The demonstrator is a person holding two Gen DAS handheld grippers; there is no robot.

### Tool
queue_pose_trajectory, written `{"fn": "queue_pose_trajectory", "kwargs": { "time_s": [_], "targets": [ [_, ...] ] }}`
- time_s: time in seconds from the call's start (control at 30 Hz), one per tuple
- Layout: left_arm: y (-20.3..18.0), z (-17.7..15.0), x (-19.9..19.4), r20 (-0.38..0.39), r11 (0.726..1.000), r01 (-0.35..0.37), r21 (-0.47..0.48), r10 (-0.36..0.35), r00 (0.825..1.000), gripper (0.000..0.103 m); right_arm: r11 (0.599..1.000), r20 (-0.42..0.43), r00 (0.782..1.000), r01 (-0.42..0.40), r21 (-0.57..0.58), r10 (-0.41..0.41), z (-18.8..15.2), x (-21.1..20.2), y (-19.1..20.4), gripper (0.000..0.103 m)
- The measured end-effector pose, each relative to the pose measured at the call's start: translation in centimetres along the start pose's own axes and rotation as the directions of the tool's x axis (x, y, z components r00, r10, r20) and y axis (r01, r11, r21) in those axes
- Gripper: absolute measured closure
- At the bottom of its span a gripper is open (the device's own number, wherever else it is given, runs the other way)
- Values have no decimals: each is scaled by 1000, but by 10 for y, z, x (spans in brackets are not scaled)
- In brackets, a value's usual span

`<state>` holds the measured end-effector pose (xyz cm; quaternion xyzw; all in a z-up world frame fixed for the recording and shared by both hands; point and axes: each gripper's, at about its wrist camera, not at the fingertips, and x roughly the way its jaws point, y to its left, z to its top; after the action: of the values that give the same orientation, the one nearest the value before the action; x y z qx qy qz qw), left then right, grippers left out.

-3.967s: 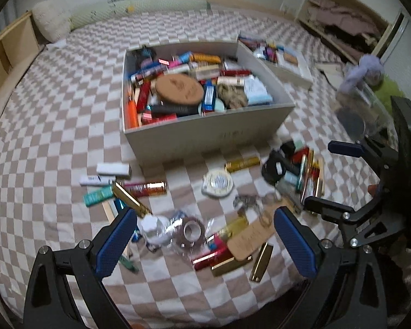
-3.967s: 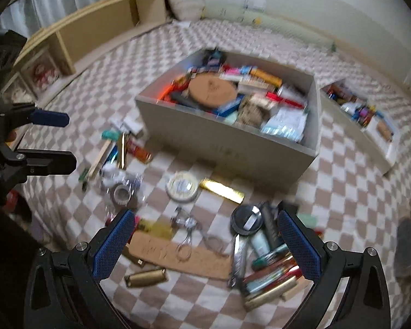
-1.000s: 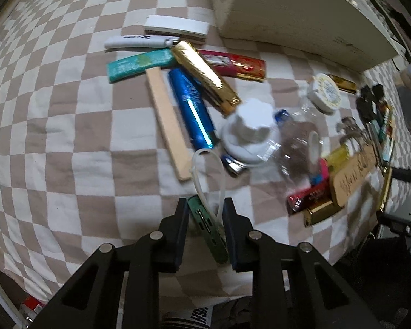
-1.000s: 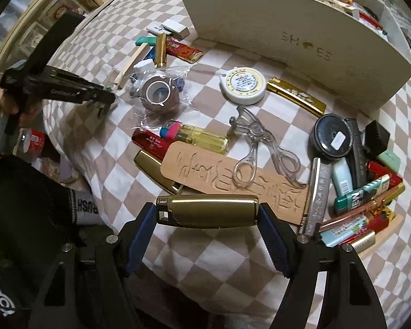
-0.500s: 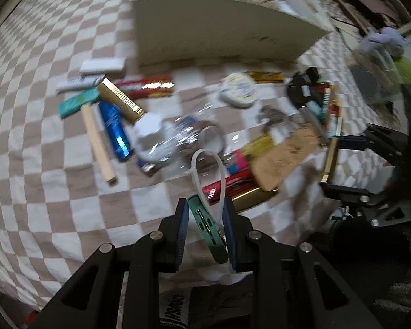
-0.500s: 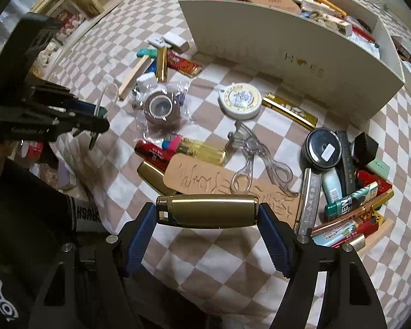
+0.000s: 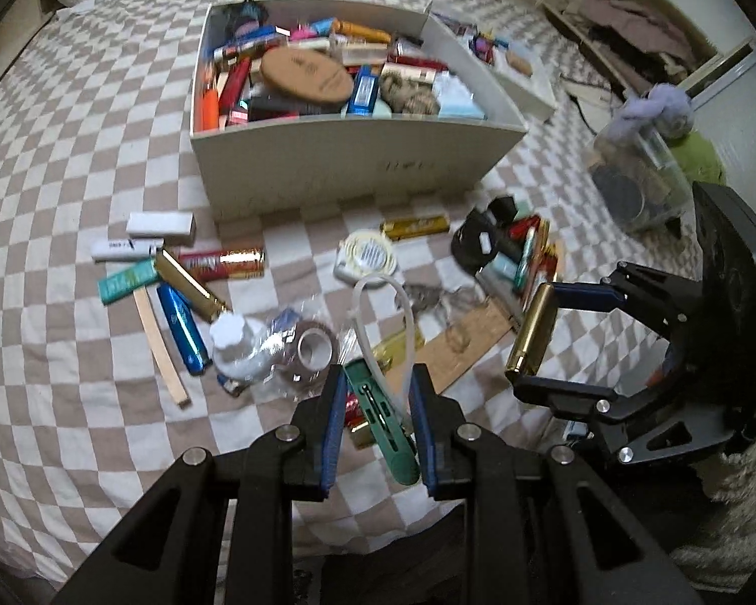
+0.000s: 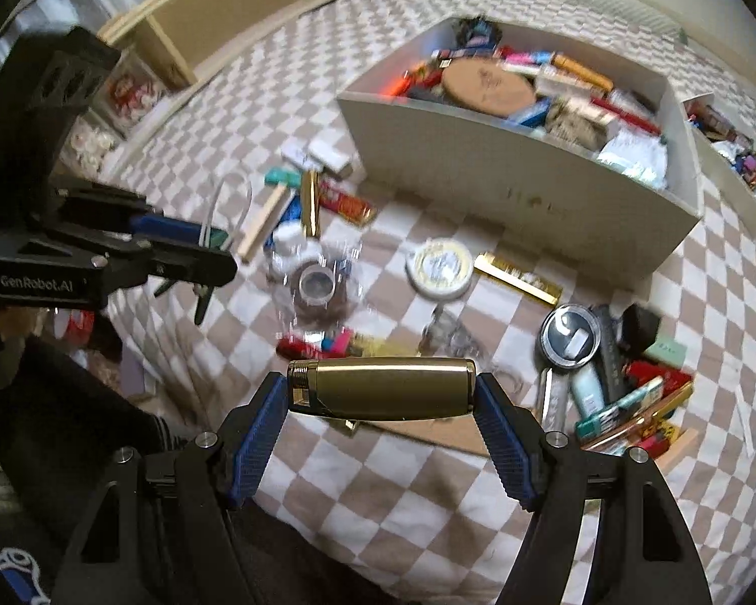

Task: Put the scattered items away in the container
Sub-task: 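Lift the gold lighter with the right tool while the left tool lifts the clothespin, then carry the gold lighter and green clothespin over the white box with both tools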

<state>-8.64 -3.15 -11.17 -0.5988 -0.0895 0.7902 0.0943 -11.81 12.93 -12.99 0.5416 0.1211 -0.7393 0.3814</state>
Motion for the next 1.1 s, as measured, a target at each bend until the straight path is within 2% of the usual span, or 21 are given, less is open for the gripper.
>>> {"fn": "queue_pose_trajectory", "kwargs": {
  "time_s": [0.27, 0.53, 0.77, 1.1],
  "targets": [
    [-2, 20, -24, 89, 999, 24, -23, -21, 996, 78, 998, 124, 992, 0, 68, -8, 15, -37, -15, 28],
    [-15, 35, -40, 157, 999, 37, -25, -33, 987, 78, 993, 226, 973, 12, 114, -38, 20, -64, -24, 28],
    [-25, 43, -44, 193, 999, 28, -25, -23, 981, 78, 991, 284, 958, 8, 135, -46, 24, -81, -26, 28],
    [-39, 56, -52, 233, 1000, 19, -23, -13, 972, 78, 983, 376, 923, 18, 185, -88, 29, -108, -38, 28]
  ]
}}
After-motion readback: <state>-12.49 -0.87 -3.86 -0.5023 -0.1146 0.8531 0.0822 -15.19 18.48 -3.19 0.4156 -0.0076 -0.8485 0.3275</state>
